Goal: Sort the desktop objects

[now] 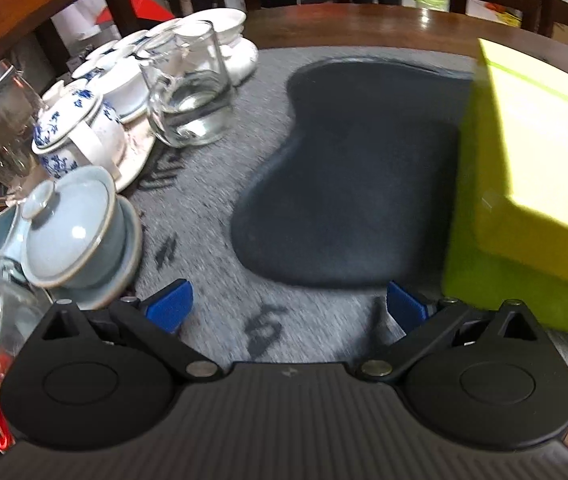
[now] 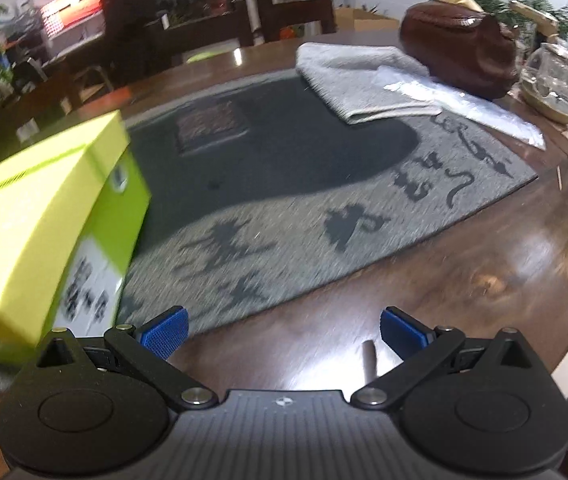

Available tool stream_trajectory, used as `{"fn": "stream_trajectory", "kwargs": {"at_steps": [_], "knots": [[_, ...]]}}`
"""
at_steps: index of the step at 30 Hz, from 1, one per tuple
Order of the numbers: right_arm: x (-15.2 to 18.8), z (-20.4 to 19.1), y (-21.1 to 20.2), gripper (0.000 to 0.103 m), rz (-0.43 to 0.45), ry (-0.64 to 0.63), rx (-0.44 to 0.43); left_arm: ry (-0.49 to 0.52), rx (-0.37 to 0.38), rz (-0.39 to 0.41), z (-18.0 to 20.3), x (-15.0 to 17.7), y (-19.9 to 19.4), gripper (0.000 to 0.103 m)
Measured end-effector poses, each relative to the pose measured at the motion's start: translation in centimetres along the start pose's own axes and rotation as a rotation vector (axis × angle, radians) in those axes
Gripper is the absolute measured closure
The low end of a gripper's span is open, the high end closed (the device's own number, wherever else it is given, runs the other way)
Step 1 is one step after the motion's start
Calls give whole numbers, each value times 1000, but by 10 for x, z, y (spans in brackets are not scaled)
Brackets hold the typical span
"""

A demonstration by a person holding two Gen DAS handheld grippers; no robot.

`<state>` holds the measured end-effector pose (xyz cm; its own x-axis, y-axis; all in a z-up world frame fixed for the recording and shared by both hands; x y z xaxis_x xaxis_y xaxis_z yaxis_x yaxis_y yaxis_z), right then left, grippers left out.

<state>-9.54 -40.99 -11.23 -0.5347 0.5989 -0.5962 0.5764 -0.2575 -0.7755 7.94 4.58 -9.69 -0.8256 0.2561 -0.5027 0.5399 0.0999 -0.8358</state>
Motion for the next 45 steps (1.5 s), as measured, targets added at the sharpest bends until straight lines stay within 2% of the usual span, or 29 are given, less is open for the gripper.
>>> {"fn": "stream_trajectory", "kwargs": {"at_steps": [8, 14, 22, 33, 45], "knots": [[-31, 17, 26, 0, 96, 73, 43, 14, -34, 10, -4, -18, 21, 1], [-46, 25, 46, 0, 107, 111, 52, 23, -55, 11, -10, -20, 27, 1], [-65, 35, 73, 0, 122, 161, 65, -15, -103, 43, -16, -33, 39, 1], [-77, 36, 86, 0, 145, 138, 71, -37, -120, 106, -14, -60, 63, 1], [-86, 34, 101, 0, 161, 114, 85, -88, -134, 124, -19, -62, 81, 0]]}}
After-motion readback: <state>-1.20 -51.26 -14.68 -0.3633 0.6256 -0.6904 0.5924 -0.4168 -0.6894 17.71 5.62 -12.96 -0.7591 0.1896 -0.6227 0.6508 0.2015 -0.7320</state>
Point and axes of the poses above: each gripper's, at about its wrist camera, not at the fingertips, and y roughly the way its jaws point, z to its right, x to its underside, the point moved 1 cm from there along y, roughly the way its jaws point, and after that the axes turned 9 degrees about y, right-handed, at the moved point
